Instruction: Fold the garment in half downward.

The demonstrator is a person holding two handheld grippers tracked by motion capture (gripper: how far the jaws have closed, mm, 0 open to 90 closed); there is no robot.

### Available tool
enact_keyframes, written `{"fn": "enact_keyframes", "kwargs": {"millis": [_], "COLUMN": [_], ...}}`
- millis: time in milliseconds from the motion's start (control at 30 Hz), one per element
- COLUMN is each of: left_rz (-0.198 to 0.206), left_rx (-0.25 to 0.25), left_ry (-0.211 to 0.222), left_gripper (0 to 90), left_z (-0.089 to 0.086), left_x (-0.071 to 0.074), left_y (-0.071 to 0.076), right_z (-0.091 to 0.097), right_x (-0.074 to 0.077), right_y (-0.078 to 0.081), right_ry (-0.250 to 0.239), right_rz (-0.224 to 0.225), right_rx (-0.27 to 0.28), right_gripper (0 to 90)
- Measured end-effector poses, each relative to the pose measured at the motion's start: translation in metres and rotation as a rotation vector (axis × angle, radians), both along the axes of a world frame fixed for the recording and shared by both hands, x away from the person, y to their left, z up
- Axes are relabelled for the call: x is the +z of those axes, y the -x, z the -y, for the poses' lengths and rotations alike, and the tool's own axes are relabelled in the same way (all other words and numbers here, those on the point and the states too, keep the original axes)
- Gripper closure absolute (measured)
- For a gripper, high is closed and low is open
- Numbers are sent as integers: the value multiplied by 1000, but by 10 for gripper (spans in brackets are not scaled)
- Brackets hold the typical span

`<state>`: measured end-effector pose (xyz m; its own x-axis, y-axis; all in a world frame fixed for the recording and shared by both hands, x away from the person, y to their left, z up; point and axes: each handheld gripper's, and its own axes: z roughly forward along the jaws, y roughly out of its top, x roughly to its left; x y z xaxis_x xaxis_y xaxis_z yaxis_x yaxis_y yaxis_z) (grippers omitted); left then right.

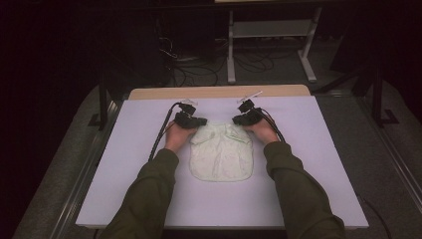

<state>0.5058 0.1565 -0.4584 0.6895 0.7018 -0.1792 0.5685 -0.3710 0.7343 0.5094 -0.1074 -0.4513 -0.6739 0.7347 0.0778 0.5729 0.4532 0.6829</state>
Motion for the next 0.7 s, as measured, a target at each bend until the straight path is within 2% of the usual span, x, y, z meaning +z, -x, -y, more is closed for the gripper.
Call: {"fn": "enact_keyframes", "kwargs": {"millis": [400,700], "left_rz": [4,28], "left_rx": [5,11], "left_ry": [-7,10], "left_gripper": [889,889], "left_z": [-2,-4], "left_x": [2,10], "left_y": [0,2], "right_z": [0,0], "right_x": [3,10], "right_y": [2,5], "right_ry": [11,-12], "right_rz": [0,12], "right_rx": [6,8], "right_gripper": [865,865]}}
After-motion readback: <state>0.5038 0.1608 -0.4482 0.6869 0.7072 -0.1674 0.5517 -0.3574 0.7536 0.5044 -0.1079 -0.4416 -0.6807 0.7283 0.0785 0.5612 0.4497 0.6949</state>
